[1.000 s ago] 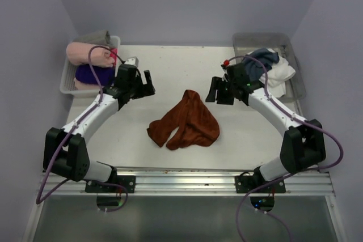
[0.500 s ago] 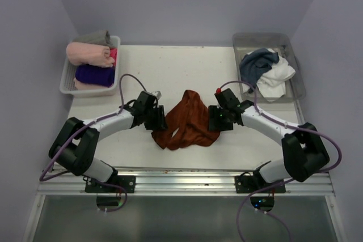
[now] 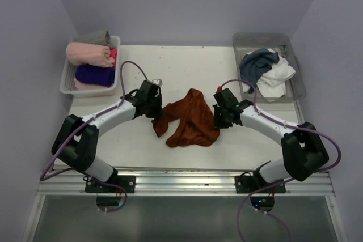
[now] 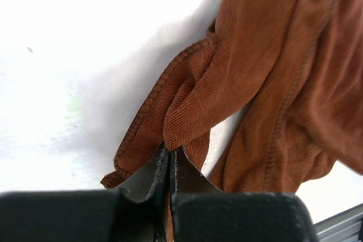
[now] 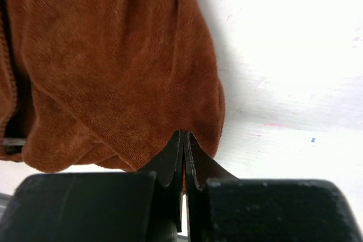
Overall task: Roll the towels
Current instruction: Flatten the towel
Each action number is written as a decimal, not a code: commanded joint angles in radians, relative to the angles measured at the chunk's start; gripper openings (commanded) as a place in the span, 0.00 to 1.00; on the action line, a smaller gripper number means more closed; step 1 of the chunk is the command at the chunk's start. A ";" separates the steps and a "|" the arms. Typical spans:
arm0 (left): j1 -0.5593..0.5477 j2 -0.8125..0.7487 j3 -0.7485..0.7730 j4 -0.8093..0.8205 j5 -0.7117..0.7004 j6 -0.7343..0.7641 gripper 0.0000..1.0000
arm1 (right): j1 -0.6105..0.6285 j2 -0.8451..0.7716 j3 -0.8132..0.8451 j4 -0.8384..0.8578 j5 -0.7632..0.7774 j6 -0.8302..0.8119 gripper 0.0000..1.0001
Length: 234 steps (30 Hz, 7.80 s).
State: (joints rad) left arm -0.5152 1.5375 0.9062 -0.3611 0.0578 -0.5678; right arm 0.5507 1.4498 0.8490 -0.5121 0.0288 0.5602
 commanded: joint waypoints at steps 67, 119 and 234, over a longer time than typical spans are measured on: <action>0.353 -0.274 0.019 0.175 -0.016 0.046 0.00 | -0.063 0.015 0.308 -0.034 0.103 -0.129 0.44; 0.353 -0.264 0.025 0.142 -0.021 0.039 0.00 | 0.107 -0.246 -0.344 0.205 0.246 0.452 0.58; 0.256 -0.189 -0.147 -0.157 -0.170 -0.116 0.46 | -0.344 -0.485 -0.251 -0.002 0.283 0.126 0.00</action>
State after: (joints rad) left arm -0.2543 1.3666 0.7982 -0.4480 -0.1318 -0.6476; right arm 0.2134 0.9657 0.5720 -0.4938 0.2676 0.7013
